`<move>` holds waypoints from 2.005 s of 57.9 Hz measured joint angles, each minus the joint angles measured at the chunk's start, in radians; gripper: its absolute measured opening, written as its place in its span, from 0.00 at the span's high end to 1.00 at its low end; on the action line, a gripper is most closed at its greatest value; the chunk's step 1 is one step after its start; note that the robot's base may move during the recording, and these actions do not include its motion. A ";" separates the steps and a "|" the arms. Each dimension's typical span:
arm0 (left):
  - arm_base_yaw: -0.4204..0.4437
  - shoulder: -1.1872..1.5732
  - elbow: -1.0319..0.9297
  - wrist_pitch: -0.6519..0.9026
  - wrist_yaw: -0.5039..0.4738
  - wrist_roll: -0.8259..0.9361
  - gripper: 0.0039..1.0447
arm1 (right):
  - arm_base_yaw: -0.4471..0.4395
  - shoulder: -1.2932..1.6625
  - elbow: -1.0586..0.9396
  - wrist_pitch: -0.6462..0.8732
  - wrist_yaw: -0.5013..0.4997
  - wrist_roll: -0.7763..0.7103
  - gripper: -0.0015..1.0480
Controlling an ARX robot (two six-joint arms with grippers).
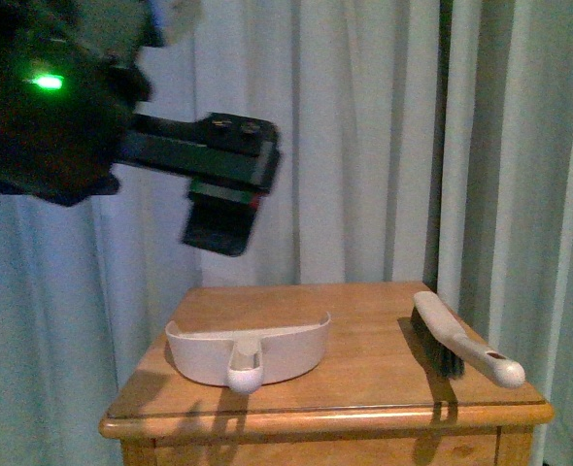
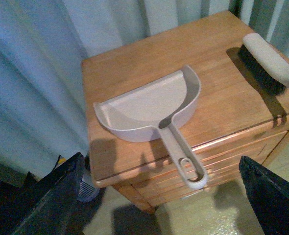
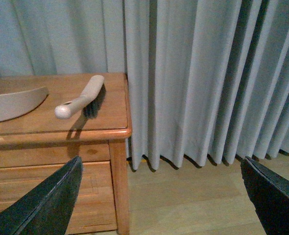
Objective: Clean up trash
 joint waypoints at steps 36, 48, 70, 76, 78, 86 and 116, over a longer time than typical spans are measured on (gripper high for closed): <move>-0.006 0.628 0.524 -0.265 -0.153 -0.200 0.07 | 0.000 0.000 0.000 0.000 0.000 0.000 0.07; 0.018 0.702 0.613 -0.327 -0.176 -0.241 0.07 | 0.000 0.000 0.000 0.000 0.000 0.000 0.07; 0.021 0.753 0.634 -0.374 -0.174 -0.260 0.07 | 0.000 0.000 0.000 0.000 0.000 0.000 0.07; 0.025 0.753 0.639 -0.381 -0.175 -0.259 0.07 | 0.000 0.000 0.000 0.000 0.000 0.000 0.07; 0.028 0.753 0.640 -0.385 -0.175 -0.259 0.07 | 0.000 0.000 0.000 0.000 0.000 0.000 0.07; 0.034 0.753 0.640 -0.385 -0.175 -0.259 0.07 | 0.000 0.000 0.000 0.000 0.000 0.000 0.07; 0.040 0.758 0.612 -0.374 -0.163 -0.269 0.07 | 0.000 0.000 0.000 0.000 0.000 0.000 0.07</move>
